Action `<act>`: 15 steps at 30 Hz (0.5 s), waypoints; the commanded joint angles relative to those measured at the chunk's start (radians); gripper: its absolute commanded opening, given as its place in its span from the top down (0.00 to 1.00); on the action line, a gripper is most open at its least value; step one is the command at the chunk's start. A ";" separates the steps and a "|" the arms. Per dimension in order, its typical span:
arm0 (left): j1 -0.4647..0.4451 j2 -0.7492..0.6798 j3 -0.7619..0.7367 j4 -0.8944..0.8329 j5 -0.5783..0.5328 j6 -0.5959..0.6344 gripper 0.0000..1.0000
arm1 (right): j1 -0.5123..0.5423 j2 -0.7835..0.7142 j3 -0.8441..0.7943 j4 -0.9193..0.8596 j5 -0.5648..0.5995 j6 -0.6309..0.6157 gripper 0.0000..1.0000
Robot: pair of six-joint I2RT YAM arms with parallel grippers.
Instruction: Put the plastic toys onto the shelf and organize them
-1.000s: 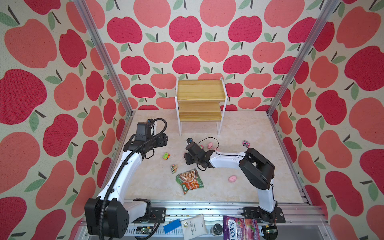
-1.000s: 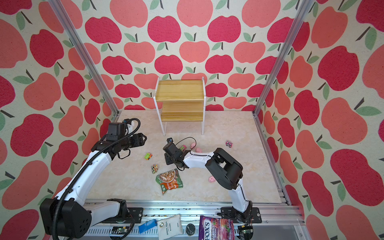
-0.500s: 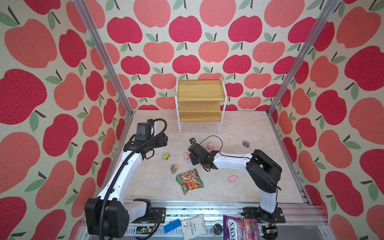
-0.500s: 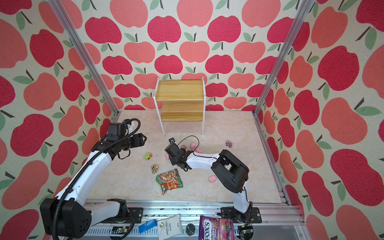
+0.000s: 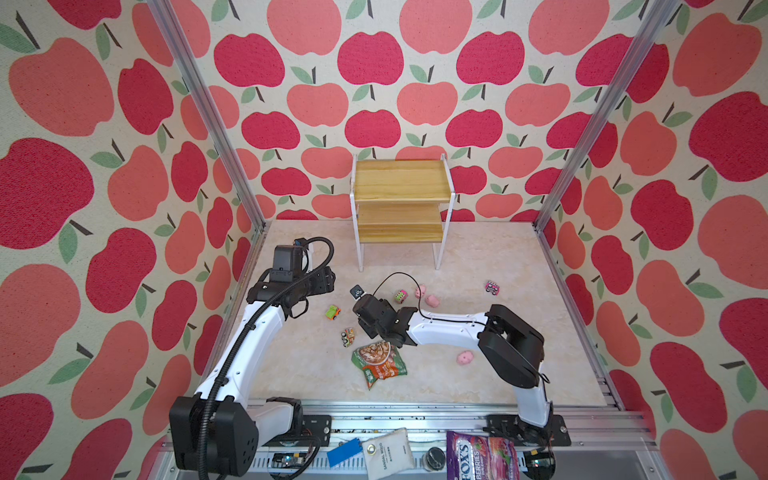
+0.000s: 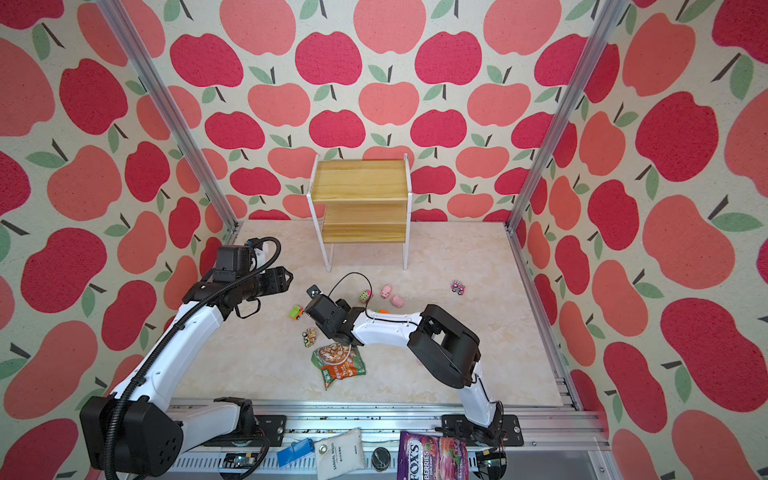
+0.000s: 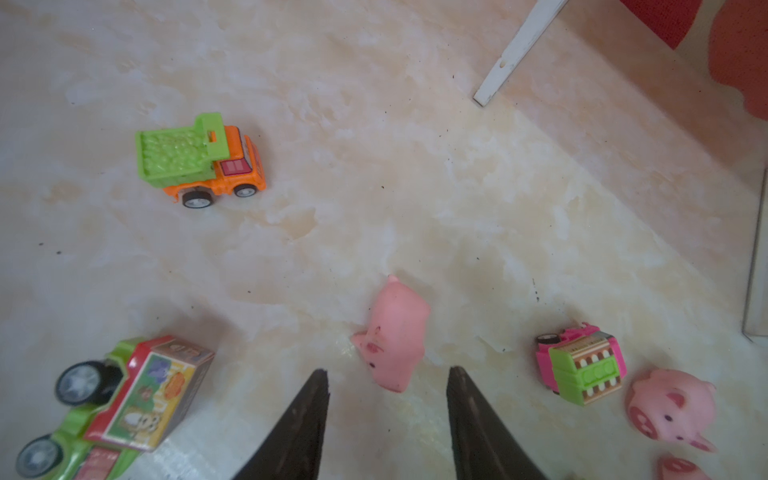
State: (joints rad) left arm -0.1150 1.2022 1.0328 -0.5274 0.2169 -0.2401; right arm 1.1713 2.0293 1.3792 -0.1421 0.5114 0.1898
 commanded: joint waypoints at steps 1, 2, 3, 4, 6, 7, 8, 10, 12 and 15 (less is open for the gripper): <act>0.003 -0.008 -0.010 0.004 -0.011 0.018 0.26 | -0.002 0.052 0.055 -0.072 0.041 -0.037 0.54; 0.001 -0.008 -0.009 0.004 -0.011 0.018 0.26 | -0.002 0.064 0.068 -0.079 0.049 -0.035 0.56; 0.002 -0.007 -0.009 0.003 -0.013 0.018 0.26 | -0.002 0.077 0.084 -0.090 0.050 -0.036 0.57; 0.001 -0.008 -0.010 0.002 -0.013 0.018 0.26 | -0.002 0.092 0.104 -0.106 0.047 -0.036 0.57; 0.002 -0.007 -0.009 0.003 -0.013 0.019 0.26 | -0.002 0.119 0.142 -0.133 0.038 -0.037 0.60; 0.001 -0.006 -0.009 0.003 -0.013 0.019 0.26 | -0.004 0.140 0.165 -0.151 0.035 -0.035 0.63; 0.001 -0.006 -0.009 0.003 -0.013 0.019 0.26 | -0.005 0.151 0.178 -0.160 0.032 -0.035 0.67; 0.000 -0.006 -0.010 0.003 -0.015 0.019 0.26 | -0.011 0.159 0.192 -0.176 0.028 -0.025 0.84; 0.000 -0.006 -0.011 0.002 -0.017 0.019 0.26 | -0.024 0.137 0.179 -0.173 0.010 -0.008 0.95; -0.002 -0.006 -0.010 0.004 -0.019 0.022 0.26 | -0.056 0.061 0.102 -0.105 -0.097 0.022 1.00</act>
State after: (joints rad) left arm -0.1150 1.2022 1.0328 -0.5274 0.2161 -0.2398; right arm 1.1511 2.1548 1.5330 -0.2459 0.4992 0.1768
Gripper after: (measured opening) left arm 0.739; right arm 0.061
